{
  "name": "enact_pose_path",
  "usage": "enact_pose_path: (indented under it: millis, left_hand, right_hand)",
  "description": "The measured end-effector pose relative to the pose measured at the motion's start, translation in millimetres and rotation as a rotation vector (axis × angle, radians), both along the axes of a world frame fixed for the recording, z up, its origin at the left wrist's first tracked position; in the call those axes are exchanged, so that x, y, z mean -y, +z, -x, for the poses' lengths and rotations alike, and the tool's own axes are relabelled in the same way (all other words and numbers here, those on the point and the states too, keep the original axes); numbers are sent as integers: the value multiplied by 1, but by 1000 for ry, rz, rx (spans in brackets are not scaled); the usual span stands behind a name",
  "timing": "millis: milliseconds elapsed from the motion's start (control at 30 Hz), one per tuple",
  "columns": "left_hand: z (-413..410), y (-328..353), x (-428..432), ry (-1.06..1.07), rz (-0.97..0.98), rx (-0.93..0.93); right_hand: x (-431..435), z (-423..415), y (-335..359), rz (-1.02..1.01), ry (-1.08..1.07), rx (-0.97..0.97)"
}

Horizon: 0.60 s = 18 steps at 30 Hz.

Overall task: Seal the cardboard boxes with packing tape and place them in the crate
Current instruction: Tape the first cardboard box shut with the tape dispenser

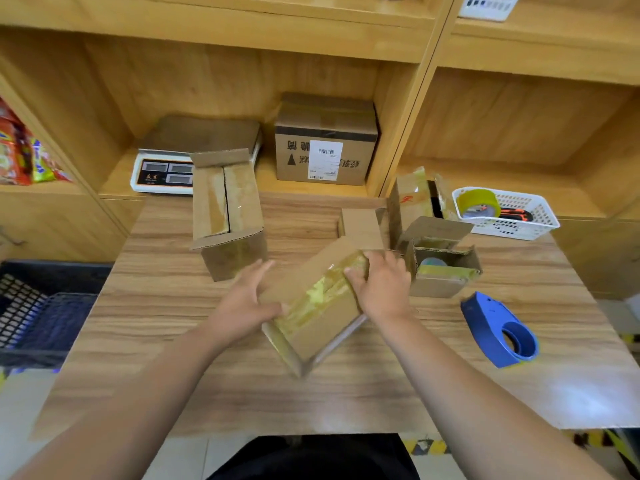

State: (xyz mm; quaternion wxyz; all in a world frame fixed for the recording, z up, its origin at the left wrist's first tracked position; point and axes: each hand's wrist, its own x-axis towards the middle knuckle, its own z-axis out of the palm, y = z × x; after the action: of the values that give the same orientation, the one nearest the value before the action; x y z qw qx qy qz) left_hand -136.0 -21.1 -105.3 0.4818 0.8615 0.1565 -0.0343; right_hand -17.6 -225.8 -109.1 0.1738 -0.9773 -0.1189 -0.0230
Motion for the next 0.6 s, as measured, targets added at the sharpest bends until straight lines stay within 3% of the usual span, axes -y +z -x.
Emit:
enact_pose_path:
  millis: [100,167,300,467,600]
  left_hand:
    - [-5,0,-4,96,-338,94]
    - [-9,-1,8,27,-551,110]
    - [-18,-6,43,-54,-902,-53]
    - [-25,-12,52,-20,-1023,-106]
    - [-25,-15,50,-30,-1041,-121]
  right_hand:
    - [4,32,3,20,-84,-28]
    - [4,51,3,41,-133,-2]
    - [-3,60,1,28,-148,-17]
    - [-9,38,-1,65,-120,-233]
    - [0,29,-1,14,-117,-217]
